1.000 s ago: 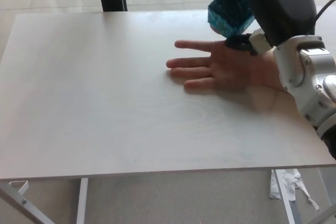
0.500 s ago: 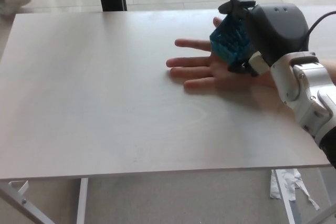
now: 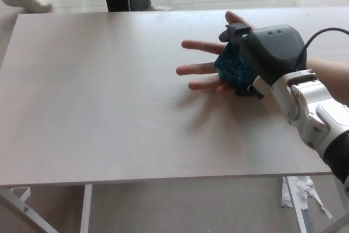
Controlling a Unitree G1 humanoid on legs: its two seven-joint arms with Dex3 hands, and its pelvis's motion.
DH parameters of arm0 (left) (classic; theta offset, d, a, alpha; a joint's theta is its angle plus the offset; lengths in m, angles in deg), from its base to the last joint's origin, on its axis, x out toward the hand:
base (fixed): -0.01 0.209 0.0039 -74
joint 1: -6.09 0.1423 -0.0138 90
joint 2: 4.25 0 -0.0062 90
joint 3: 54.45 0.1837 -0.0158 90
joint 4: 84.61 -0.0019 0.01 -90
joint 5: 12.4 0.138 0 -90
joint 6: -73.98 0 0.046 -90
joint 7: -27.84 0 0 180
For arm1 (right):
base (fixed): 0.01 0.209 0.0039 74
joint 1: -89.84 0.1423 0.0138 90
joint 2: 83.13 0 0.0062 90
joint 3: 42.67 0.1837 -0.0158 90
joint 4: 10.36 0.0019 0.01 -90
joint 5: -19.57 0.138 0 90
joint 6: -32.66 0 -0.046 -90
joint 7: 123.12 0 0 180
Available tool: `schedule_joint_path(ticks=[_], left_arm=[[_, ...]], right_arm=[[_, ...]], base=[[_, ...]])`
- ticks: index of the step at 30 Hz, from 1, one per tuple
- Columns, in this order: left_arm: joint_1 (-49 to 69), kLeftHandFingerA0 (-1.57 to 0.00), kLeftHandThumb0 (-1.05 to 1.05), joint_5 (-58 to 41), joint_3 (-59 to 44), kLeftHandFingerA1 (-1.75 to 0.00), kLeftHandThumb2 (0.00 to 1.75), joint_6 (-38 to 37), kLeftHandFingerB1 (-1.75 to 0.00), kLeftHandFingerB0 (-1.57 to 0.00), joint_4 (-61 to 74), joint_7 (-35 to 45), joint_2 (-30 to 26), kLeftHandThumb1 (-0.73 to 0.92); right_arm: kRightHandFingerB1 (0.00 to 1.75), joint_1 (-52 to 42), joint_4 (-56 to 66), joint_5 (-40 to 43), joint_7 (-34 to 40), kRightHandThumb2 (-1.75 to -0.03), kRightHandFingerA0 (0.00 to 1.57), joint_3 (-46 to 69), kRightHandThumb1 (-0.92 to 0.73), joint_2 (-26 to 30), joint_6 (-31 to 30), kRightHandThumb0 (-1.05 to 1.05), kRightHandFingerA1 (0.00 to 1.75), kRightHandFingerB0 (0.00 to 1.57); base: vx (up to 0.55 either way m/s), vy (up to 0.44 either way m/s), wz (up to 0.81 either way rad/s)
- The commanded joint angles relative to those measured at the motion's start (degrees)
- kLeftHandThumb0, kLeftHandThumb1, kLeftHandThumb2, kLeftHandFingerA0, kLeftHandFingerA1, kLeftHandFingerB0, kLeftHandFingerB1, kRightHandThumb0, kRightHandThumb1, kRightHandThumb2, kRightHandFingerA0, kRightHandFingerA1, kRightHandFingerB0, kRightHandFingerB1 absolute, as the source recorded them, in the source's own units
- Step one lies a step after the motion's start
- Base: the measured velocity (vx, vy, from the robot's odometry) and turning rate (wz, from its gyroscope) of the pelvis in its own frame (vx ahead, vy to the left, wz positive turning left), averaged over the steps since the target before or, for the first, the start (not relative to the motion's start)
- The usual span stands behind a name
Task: The robot uses its right hand to pick up a cube kept in the middle of the desk infront of it and hands it to a person
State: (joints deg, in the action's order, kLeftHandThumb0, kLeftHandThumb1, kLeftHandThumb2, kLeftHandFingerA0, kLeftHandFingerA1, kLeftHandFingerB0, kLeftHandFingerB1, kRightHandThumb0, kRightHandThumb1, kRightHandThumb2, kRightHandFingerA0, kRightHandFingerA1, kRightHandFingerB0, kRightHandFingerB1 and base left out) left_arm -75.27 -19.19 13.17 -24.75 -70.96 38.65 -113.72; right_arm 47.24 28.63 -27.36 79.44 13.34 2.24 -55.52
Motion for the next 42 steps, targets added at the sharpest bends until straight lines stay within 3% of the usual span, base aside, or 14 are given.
schedule_joint_path(ticks=[1, 6, 7, 10, 13, 14, 29, 34, 36, 38, 39, 40, 41, 42], left_arm=[[0.4, -0.47, -0.6, 0.2, -0.1, -0.48, 0.57, -1.1, -0.39, -0.53, 0.0, 0.1, 0.0, 0.55], [0.8, -0.51, -0.59, 0.1, -0.1, -0.49, 0.58, -1.1, -0.4, -0.55, 0.1, 0.0, -0.1, 0.57], [1.0, -0.53, -0.59, 0.4, 0.1, -0.49, 0.58, -1.7, -0.4, -0.55, 0.1, -0.1, -0.1, 0.57], [0.9, -0.52, -0.57, 0.2, 0.0, -0.47, 0.58, -1.4, -0.4, -0.54, 0.1, 0.1, -0.1, 0.57], [0.9, -0.5, -0.6, 0.0, -0.3, -0.48, 0.58, -1.4, -0.4, -0.56, -0.1, 0.2, 0.1, 0.56], [1.0, -0.51, -0.57, 0.1, -0.2, -0.5, 0.58, -1.5, -0.4, -0.54, 0.2, 0.1, 0.0, 0.57], [1.2, -0.53, -0.58, 0.1, -0.1, -0.5, 0.58, -1.7, -0.41, -0.56, 0.2, 0.0, 0.0, 0.57], [1.0, -0.51, -0.57, -0.6, -0.9, -0.47, 0.58, -0.4, -0.4, -0.54, -0.1, -0.3, -0.2, 0.57], [1.3, -0.53, -0.57, -0.5, -0.9, -0.46, 0.58, -0.9, -0.4, -0.53, -0.1, -0.5, -0.2, 0.57], [1.2, -0.56, -0.62, -0.4, -1.0, -0.48, 0.62, -0.9, -0.42, -0.54, -0.4, -0.5, -0.5, 0.5], [1.4, -0.53, -0.57, -0.2, -0.7, -0.47, 0.58, -1.1, -0.4, -0.56, -0.2, -0.1, -1.0, 0.57], [1.5, -0.53, -0.57, -0.2, -0.7, -0.47, 0.58, -1.1, -0.4, -0.56, -0.2, 0.0, -1.1, 0.57], [1.4, -0.53, -0.57, -0.4, -0.9, -0.47, 0.58, -0.9, -0.4, -0.57, -0.2, 0.0, -1.1, 0.56], [1.4, -0.53, -0.57, -0.6, -1.2, -0.46, 0.58, -0.6, -0.4, -0.57, -0.3, 0.0, -1.3, 0.56]], right_arm=[[0.94, 0.7, -1.9, -2.1, 0.4, -0.58, 0.86, -0.6, -0.55, 0.5, -4.4, -0.29, 1.7, 0.79], [0.55, 0.7, -1.8, -2.7, 0.3, -0.65, 0.7, -1.3, -0.59, -0.1, -5.4, -0.33, 1.48, 0.63], [0.37, 0.9, -1.0, -3.4, -1.7, -0.58, 0.29, -1.9, -0.58, -0.4, -7.5, -0.51, 0.58, 0.36], [0.22, 1.4, 1.8, -2.9, -7.0, -0.76, 0.0, -1.6, -0.48, -0.7, -10.2, -0.85, 0.09, 0.04], [0.26, 1.8, 6.8, -3.9, -12.0, -0.86, 0.0, -2.0, -0.41, 0.4, -12.3, -0.74, 0.28, 0.0], [0.12, 2.0, 9.9, -3.5, -15.9, -0.71, 0.0, -1.7, -0.37, 1.4, -12.6, -0.93, 0.03, 0.0], [0.12, -11.1, 52.7, 12.6, -38.4, -0.96, 0.0, 16.0, -0.53, 15.8, -14.0, -0.95, 0.17, 0.0], [0.25, -26.9, 74.8, 24.9, -42.8, -0.63, 0.0, 36.2, -0.53, 20.7, -15.3, -0.77, 0.1, 0.0], [0.17, -31.2, 79.8, 28.4, -44.6, -0.82, 0.0, 43.2, -0.45, 20.4, -16.6, -0.78, 0.24, 0.1], [0.25, -40.4, 87.6, 37.6, -47.6, -0.57, 0.0, 61.0, -0.51, 18.5, -16.5, -0.61, 0.29, 0.12], [0.48, -45.8, 88.7, 42.1, -47.2, -0.9, 0.04, 71.5, -0.31, 17.1, -12.6, -0.34, 0.54, 0.0], [0.48, -46.5, 89.1, 42.8, -47.1, -0.9, 0.04, 72.5, -0.31, 17.0, -12.3, -0.34, 0.54, 0.0], [0.31, -49.5, 87.3, 45.1, -46.2, -0.57, 0.23, 76.6, -0.55, 16.7, -8.0, -0.6, 0.4, 0.28], [0.32, -55.0, 83.5, 49.5, -43.7, -0.57, 0.34, 84.0, -0.54, 15.8, 0.5, -0.61, 0.43, 0.35]], base=[[0.0, 0.0, 0.0], [0.0, 0.0, 0.0], [0.0, 0.0, 0.0], [0.0, 0.0, 0.0], [0.0, 0.0, 0.0], [0.0, 0.0, 0.0], [0.0, 0.0, 0.0], [0.0, 0.0, 0.0], [0.0, 0.0, 0.0], [0.0, 0.0, 0.0], [0.0, 0.0, 0.0], [0.0, 0.0, 0.0], [0.0, 0.0, 0.0], [0.0, 0.0, 0.0]])
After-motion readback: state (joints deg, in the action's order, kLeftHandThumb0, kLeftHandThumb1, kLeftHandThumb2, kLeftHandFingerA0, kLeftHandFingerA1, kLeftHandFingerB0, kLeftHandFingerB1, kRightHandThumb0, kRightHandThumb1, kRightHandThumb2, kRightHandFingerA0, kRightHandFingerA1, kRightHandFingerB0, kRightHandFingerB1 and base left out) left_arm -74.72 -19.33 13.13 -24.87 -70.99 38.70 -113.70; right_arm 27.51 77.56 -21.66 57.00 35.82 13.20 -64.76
